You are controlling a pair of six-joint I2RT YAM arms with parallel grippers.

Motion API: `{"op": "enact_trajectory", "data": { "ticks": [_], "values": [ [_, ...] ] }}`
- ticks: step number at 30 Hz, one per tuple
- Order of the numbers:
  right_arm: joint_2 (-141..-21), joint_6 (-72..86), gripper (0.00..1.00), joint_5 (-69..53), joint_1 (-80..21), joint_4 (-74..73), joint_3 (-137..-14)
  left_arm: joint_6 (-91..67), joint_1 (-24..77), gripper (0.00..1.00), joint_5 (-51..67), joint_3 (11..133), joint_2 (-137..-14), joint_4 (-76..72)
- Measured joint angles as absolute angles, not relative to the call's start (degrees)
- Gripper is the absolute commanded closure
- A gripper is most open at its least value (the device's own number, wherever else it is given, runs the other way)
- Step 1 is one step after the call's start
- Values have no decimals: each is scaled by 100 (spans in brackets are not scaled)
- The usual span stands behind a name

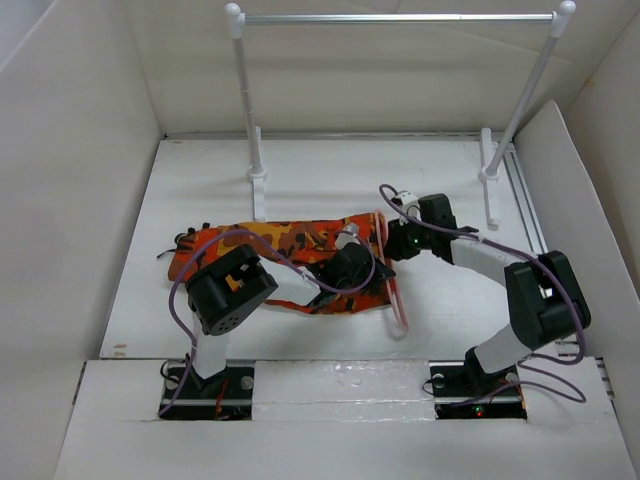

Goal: Place the trousers on the hanger

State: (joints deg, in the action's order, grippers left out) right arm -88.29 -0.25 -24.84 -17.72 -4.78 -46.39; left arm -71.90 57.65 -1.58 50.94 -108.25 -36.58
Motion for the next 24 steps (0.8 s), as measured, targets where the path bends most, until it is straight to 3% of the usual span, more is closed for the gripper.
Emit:
{"op": "enact_trajectory", "data": {
  "ticks": [7, 13, 15, 18, 23, 24],
  "values": [
    [-9214, -16, 52, -2425, -1767, -281, -4779, -7205, 5763, 100, -233, 5094, -10827, -3597],
    [-9590, 8, 54, -2405, -1791, -187, -4969, -7188, 5763, 100, -353, 5245, -10884, -3387],
    [-9708, 73, 66, -2425, -1806, -64, -5011, -7188, 5725, 100, -346, 5286, -10919, -3411],
    [-9749, 204, 72, -2421, -1813, 148, -5002, -7201, 5688, 100, -296, 5356, -11021, -3573],
    [-9741, 366, 100, -2563, -1870, 397, -4901, -7214, 5684, 100, -336, 5360, -11043, -3566],
    [-9741, 392, 100, -2606, -1868, 438, -4877, -7214, 5684, 100, -351, 5360, -11041, -3553]
  ]
}}
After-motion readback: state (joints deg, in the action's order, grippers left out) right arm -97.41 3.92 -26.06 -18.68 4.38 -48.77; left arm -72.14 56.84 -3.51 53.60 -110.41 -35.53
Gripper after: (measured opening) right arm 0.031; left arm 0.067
